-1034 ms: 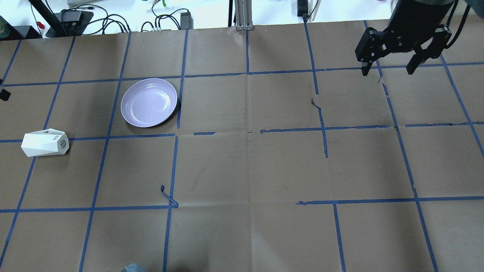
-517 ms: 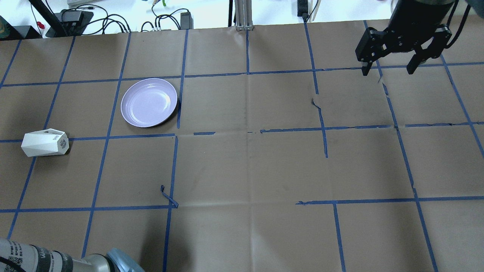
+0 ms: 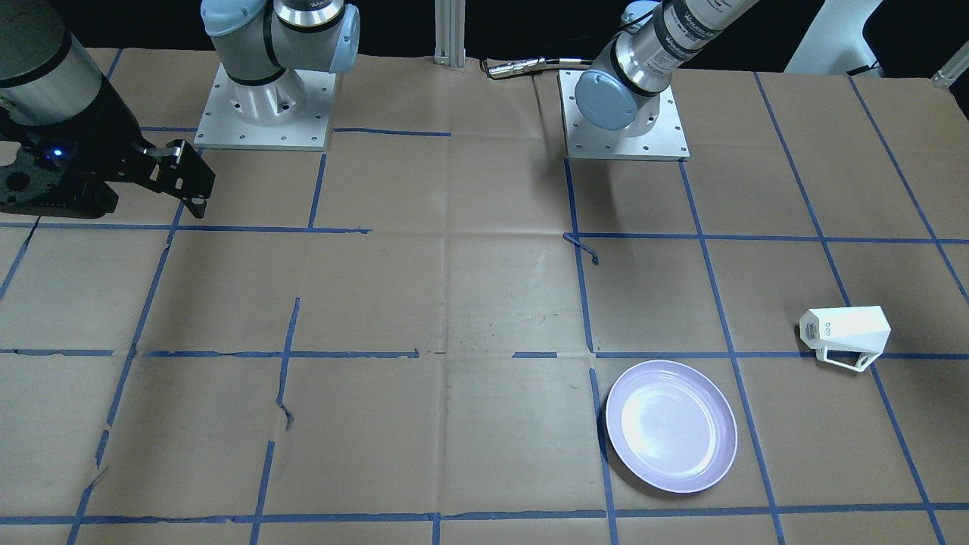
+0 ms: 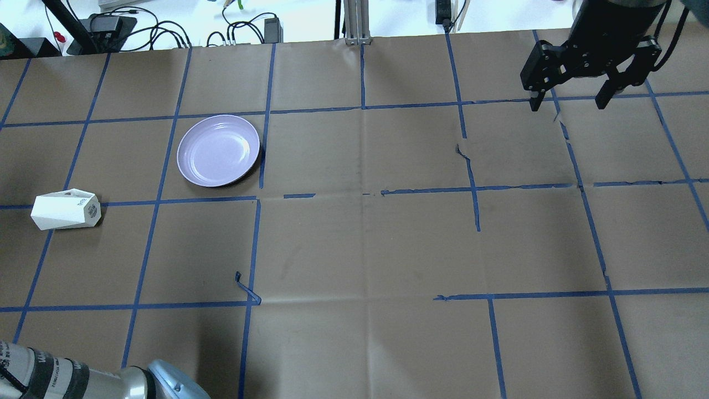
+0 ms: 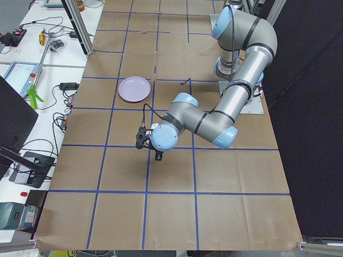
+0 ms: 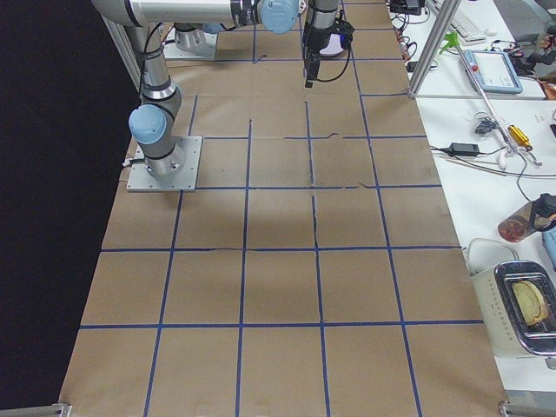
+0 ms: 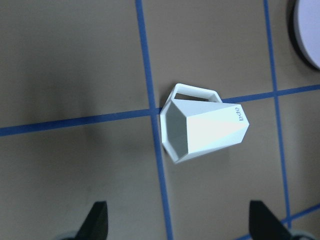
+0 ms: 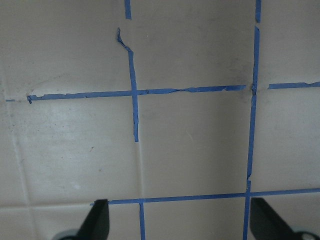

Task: Flip cup and place on plate
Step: 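Grasp the white hexagonal cup lying on its side with the left gripper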

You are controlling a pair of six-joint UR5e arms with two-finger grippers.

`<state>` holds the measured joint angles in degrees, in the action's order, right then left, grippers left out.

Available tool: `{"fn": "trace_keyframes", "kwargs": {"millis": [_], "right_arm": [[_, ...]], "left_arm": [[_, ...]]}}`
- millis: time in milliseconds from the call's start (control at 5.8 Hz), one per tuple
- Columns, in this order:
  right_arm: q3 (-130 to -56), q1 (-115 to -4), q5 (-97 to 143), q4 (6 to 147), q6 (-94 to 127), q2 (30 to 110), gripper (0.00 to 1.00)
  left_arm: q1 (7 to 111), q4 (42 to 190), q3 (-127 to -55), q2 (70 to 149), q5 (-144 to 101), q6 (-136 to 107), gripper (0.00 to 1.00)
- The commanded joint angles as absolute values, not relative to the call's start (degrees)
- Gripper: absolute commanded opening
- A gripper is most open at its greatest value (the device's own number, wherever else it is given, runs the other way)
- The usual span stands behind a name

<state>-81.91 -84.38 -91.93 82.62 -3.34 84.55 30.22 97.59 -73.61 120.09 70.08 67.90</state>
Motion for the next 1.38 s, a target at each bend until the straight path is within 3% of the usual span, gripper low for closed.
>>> {"fn": "trace_keyframes", "kwargs": {"millis": [0, 690, 1207], "right_arm": [[-81.9, -84.4, -91.9, 82.6, -3.3, 84.6, 1.0], [-81.9, -84.4, -91.9, 82.6, -3.3, 84.6, 1.0], [-81.9, -84.4, -91.9, 82.6, -3.3, 84.6, 1.0]], "left_arm": [[28.6, 103.7, -73.6, 127.7, 58.8, 68.1, 0.99], [28.8, 119.7, -73.7, 136.3, 50.5, 75.3, 0.99], [29.2, 120.0, -73.6, 136.8, 50.4, 76.4, 0.99]]}}
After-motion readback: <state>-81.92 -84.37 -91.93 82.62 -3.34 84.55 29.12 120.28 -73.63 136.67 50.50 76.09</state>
